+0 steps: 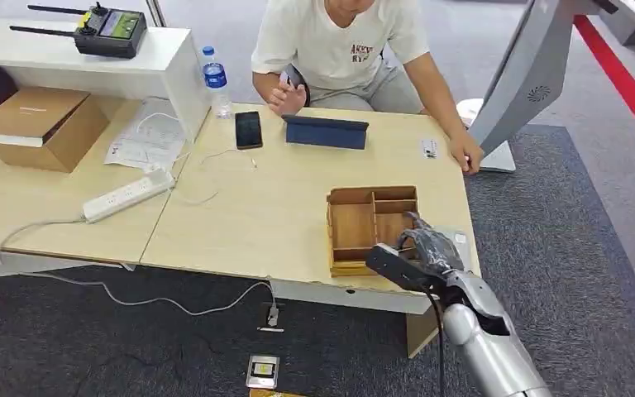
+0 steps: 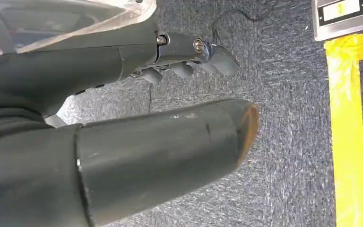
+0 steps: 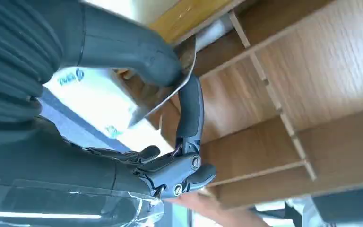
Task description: Pass the card to the sensor for recognition and then transmit it.
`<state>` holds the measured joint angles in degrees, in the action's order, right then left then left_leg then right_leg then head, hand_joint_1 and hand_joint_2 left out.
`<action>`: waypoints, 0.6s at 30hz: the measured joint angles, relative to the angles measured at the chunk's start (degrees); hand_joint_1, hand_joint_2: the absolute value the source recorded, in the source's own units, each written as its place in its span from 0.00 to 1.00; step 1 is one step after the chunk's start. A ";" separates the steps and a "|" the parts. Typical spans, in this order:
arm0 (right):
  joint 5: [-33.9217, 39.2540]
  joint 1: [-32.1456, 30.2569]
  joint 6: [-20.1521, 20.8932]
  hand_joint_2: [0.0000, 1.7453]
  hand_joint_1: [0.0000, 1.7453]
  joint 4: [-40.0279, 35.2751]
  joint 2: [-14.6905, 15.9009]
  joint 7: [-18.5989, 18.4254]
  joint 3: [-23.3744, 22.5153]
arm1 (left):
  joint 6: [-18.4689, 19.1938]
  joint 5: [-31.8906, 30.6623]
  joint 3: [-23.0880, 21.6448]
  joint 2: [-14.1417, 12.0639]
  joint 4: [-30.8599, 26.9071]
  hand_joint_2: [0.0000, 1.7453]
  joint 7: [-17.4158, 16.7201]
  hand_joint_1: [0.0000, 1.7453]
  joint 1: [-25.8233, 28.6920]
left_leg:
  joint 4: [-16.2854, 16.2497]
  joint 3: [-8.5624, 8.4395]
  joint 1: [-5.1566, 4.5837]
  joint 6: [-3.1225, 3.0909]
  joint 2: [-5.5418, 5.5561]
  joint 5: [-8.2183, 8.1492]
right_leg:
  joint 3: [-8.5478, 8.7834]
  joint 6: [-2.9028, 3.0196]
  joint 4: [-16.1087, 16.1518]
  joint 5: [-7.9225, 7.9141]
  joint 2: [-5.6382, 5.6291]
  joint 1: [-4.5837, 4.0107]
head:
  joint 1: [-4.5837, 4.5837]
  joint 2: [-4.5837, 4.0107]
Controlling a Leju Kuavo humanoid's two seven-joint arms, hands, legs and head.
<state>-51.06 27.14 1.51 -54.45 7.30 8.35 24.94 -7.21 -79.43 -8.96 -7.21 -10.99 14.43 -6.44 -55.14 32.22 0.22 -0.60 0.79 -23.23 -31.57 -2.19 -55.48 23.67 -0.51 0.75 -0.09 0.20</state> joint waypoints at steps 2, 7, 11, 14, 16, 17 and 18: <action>0.00 0.63 -0.24 1.00 1.00 0.00 0.15 -0.04 -0.13 | 0.02 0.00 -0.04 0.00 0.00 0.00 0.02 0.00 0.00 | 0.00 0.00 0.00 0.00 -0.01 0.00 | 0.00 0.00 0.00 0.00 0.00 0.00 | -0.02 0.00; -0.02 1.31 -0.22 1.00 1.00 -0.15 0.37 -0.04 -0.28 | 0.07 0.00 -0.18 0.00 0.00 0.00 0.15 0.00 0.00 | 0.00 0.01 0.00 0.00 -0.01 -0.01 | -0.02 0.00 0.00 0.00 0.00 0.00 | 0.00 0.00; -0.02 1.50 -0.24 1.00 1.00 -0.31 0.46 -0.04 -0.52 | 0.20 -0.13 -0.33 0.02 0.00 0.00 0.28 0.00 0.01 | 0.00 0.02 0.00 0.01 -0.01 -0.01 | -0.02 0.00 0.00 0.01 0.00 -0.01 | -0.02 0.00; -0.22 1.50 -0.39 1.00 1.00 -0.65 0.55 -0.04 -0.59 | 0.20 -0.13 -0.35 0.02 0.00 0.00 0.59 0.00 0.01 | 0.00 0.03 0.00 0.01 -0.01 -0.01 | -0.03 0.00 0.00 0.01 0.00 -0.01 | 0.00 0.00; -0.42 1.55 -0.72 1.00 1.00 -1.07 0.63 -0.11 -0.66 | 0.20 -0.13 -0.37 0.02 0.00 0.00 0.63 0.00 0.01 | 0.00 0.02 0.00 0.00 -0.01 -0.01 | -0.02 0.00 0.00 0.01 0.00 -0.01 | -0.02 0.00; -0.42 1.61 -0.94 1.00 1.00 -1.31 0.70 -0.15 -0.79 | 0.20 -0.13 -0.37 0.02 0.00 0.00 0.63 0.00 0.01 | 0.00 0.02 0.00 0.00 -0.01 -0.01 | -0.02 0.00 0.00 0.01 0.00 0.00 | 0.00 0.00; -0.52 1.68 -1.01 1.00 1.00 -1.57 0.72 -0.15 -1.05 | 0.20 -0.15 -0.37 0.02 0.00 0.00 0.66 0.00 0.01 | 0.00 0.02 0.00 0.00 -0.01 -0.01 | -0.02 0.00 0.00 0.01 0.00 0.00 | 0.00 0.00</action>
<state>-51.58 28.82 0.50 -56.02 8.02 8.20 23.89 -7.02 -79.58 -9.33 -7.19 -10.99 15.08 -6.43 -55.14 32.24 0.22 -0.60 0.78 -23.24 -31.59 -2.19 -55.48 23.68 -0.51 0.75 -0.09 0.20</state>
